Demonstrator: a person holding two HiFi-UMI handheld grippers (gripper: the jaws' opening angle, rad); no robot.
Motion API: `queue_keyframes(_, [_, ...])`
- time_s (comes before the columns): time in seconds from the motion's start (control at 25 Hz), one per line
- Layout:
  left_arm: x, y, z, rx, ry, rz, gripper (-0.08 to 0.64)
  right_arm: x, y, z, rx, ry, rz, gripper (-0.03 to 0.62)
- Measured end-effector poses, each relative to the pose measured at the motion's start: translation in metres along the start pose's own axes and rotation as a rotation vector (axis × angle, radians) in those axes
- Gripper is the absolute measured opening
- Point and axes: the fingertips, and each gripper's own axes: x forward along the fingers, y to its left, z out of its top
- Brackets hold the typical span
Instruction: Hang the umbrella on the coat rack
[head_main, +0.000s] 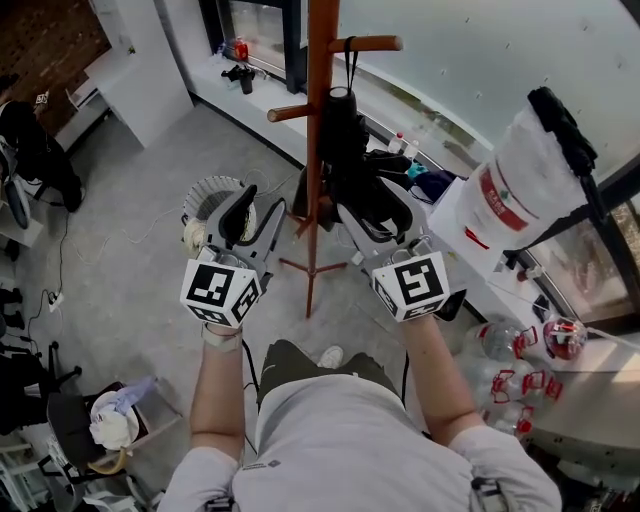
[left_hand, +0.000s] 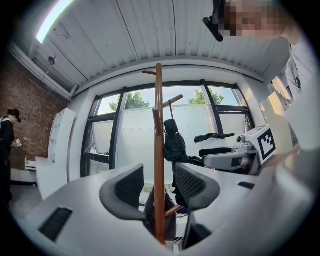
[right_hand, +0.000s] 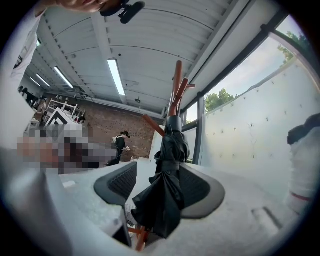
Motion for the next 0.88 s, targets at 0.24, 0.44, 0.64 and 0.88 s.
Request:
queue_keyframes(0.24, [-0.011,-0.010,-0.027,-0.011,0.049,-0.055,0.184,-0.017,0.023,-0.025,0.026,0.028,0.017,0.261])
queue_keyframes(0.44, [-0.026,-0.015,-0.051,-0.030,0.097,-0.104,0.184,-0.032,0.042,-0.055,0.086,0.081,0.020,0.261])
queue_keyframes(0.64, [-0.043,-0.022,-0.071,-0.047,0.128,-0.155,0.184,-0.049,0.058,-0.079,0.148,0.118,0.019,0.261])
queue_keyframes(0.88, [-0.063,-0.031,-0.091,-0.080,0.160,-0.184,0.184,-0.069,0.073,-0.102,0.182,0.159,0.005,0.259])
